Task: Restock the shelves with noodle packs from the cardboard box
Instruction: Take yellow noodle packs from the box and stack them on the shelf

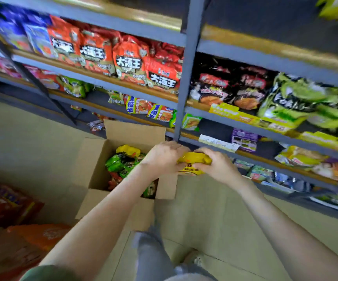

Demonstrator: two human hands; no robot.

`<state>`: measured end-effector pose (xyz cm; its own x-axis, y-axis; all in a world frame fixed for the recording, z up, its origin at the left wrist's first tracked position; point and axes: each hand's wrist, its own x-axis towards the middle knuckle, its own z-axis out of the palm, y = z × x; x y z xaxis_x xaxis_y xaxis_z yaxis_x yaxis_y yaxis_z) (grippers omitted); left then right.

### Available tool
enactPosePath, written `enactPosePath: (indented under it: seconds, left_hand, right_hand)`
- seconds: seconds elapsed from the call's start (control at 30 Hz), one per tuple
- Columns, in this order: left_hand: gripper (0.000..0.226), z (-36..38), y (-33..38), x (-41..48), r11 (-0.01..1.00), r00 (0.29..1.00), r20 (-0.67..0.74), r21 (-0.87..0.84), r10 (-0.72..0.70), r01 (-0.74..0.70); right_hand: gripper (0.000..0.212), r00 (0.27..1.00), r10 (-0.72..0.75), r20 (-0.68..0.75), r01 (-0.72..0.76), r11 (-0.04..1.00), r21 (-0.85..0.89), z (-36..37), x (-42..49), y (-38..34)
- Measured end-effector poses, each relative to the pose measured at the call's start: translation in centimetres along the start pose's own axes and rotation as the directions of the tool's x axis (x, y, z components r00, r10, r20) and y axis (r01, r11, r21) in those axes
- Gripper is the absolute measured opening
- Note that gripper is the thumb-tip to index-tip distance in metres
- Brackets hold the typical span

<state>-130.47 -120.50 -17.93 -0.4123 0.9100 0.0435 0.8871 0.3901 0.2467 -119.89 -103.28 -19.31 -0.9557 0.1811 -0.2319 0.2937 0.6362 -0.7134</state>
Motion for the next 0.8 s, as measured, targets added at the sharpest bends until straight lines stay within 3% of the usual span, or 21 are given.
enactPosePath:
  seconds: [0.07, 0.17, 0.3, 0.5, 0.6, 0.7, 0.8]
  left_hand:
    - [0.046, -2.3, 3.5, 1.9, 0.999, 0.997, -0.071, -0.038, -0.030, 0.028]
    - [0.049, -4.7, 7.2, 4.5, 0.990, 0.964, -0.265, -0.134, 0.016, -0.054]
    - [0.062, -5.7, 10.3, 8.0, 0.985, 0.894, -0.443, -0.111, 0.069, -0.131]
    - [0.062, -8.0, 13.5, 14.5, 0.950, 0.826, -0.541, -0.148, 0.156, -0.276]
    - [0.058, -9.8, 14.2, 18.9, 0.923, 0.750, -0.626, -0.123, 0.213, -0.365]
    - [0.052, -12.1, 14.9, 23.1, 0.906, 0.660, -0.714, -0.085, 0.235, -0.415]
    - [0.044, -13.9, 15.4, 26.5, 0.898, 0.610, -0.767, -0.106, 0.200, -0.428]
  right_hand:
    - [0.038, 0.995, 0.021, -0.100, -0.019, 0.999, 0.030, -4.3, -2.5, -0.1]
    - [0.038, 0.977, 0.041, -0.210, -0.032, 0.998, 0.049, -10.2, -5.5, -0.1]
    - [0.047, 0.935, 0.064, -0.348, -0.016, 0.990, 0.140, -16.8, -8.1, 0.0]
    - [0.041, 0.870, 0.052, -0.490, 0.031, 0.987, 0.160, -23.8, -8.9, -0.3]
    - [0.037, 0.818, 0.008, -0.575, 0.071, 0.991, 0.114, -27.0, -8.2, 0.7]
    - [0.057, 0.724, -0.107, -0.682, 0.219, 0.972, 0.080, -29.9, -6.8, 1.2]
    - [0.072, 0.503, -0.288, -0.815, 0.175, 0.957, -0.230, -31.6, -5.1, 1.6]
